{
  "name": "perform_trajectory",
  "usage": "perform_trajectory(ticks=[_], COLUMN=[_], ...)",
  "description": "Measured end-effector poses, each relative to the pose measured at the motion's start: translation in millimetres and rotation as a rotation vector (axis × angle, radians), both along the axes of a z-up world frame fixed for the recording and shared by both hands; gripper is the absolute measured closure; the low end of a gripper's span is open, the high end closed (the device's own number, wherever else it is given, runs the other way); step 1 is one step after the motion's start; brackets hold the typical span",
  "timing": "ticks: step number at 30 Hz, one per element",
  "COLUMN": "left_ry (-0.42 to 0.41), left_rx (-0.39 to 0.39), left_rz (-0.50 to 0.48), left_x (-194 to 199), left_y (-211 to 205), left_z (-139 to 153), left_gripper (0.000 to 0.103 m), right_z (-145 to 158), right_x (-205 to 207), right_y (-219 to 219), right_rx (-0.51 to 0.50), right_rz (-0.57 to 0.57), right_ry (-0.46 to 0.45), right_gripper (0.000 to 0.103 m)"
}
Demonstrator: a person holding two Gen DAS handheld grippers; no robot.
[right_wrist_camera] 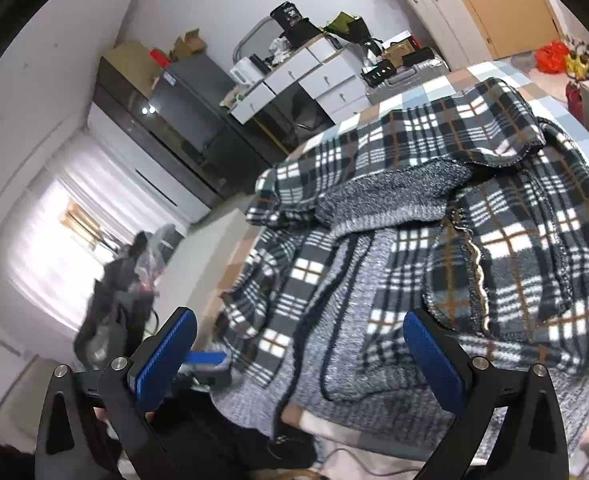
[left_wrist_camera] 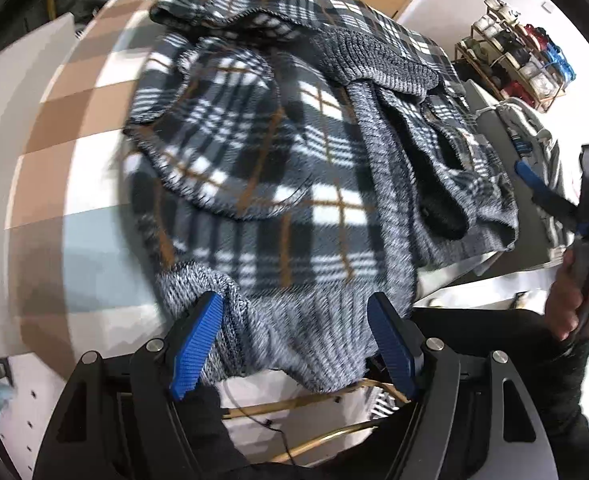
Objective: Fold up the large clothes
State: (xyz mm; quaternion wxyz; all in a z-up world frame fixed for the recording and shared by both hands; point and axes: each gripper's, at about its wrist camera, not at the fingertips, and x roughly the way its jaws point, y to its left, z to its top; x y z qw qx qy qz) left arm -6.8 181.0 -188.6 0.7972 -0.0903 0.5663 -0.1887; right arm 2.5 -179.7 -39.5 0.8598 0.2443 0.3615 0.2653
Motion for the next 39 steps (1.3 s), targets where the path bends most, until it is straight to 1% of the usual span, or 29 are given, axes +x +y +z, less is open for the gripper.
perform_trajectory(ticks=[3, 5, 7, 8, 9, 10, 11, 12, 13, 15, 18, 21, 23, 24, 27, 29, 30, 33, 36, 37, 39], left_ry=[-0.001, -0.01, -0.021, -0.017, -0.011, 0.015, 0.055, 0.064, 0.058, 0.078, 0.097, 0.094, 0.107, 0.111, 0.085, 0.056, 0.048, 0.04, 0.077, 0.076, 0.095], left_rx=[0.065, 0.096, 0.124, 0.151, 0.16, 0.154, 0.119, 0.095, 0.072, 0.014, -0.061, -0.084, -0.102, -0.137, -0.211, -0.275, -0.293, -0.328, -0.388, -0.386, -0.346], left_rz=[0.048, 0.079, 0.086, 0.1, 0.112, 0.135, 0.16, 0.17, 0.165, 0.132, 0.121, 0.111, 0.12, 0.107, 0.045, 0.001, -0.011, -0.033, -0.057, -0.048, -0.015], left_x=[-6, -11, -13, -12, -9, -6, -2, -1, 2, 8, 22, 35, 40, 42, 32, 29, 30, 36, 42, 42, 45], left_y=[3, 7, 12, 16, 16, 21, 27, 30, 31, 30, 29, 30, 32, 32, 20, 19, 18, 17, 17, 23, 25], left_z=[0, 2, 2, 0, -3, -9, -14, -15, -13, -14, -14, -14, -12, -11, 4, 14, 17, 16, 5, 4, -4], left_gripper=[0.032, 0.032, 0.032, 0.032, 0.032, 0.032, 0.032, 0.031, 0.03, 0.031, 0.029, 0.029, 0.029, 0.029, 0.029, 0.029, 0.029, 0.029, 0.029, 0.029, 0.029], right_z=[1, 1, 0, 0, 0, 1, 1, 1, 2, 1, 1, 0, -1, -2, -2, -2, -2, -2, -3, -3, -4], right_x=[-2, -2, -3, -4, -4, -4, -4, -4, -4, -5, -5, -5, -4, -3, -3, -3, -3, -2, -2, -1, -2], right_y=[2, 6, 9, 9, 9, 8, 7, 6, 6, 6, 7, 7, 6, 5, 4, 4, 4, 5, 7, 7, 7], right_rx=[0.017, 0.003, -0.019, -0.023, -0.022, -0.018, -0.014, -0.008, 0.001, 0.017, 0.012, 0.012, 0.016, 0.018, 0.023, 0.025, 0.026, 0.028, 0.019, 0.017, 0.016], right_rz=[0.007, 0.016, 0.018, 0.019, 0.019, 0.018, 0.016, 0.011, 0.007, 0.011, 0.015, 0.013, 0.01, 0.01, 0.007, 0.009, 0.011, 0.017, 0.018, 0.018, 0.015], right_ry=[-0.004, -0.005, -0.004, -0.004, -0.006, -0.008, -0.01, -0.01, -0.011, -0.009, -0.01, -0.002, 0.006, 0.007, 0.006, 0.009, 0.012, 0.017, 0.02, 0.021, 0.024], right_gripper=[0.0, 0.0, 0.0, 0.0, 0.0, 0.0, 0.0, 0.0, 0.0, 0.0, 0.0, 0.0, 0.0, 0.0, 0.0, 0.0, 0.0, 0.0, 0.0, 0.0, 0.0])
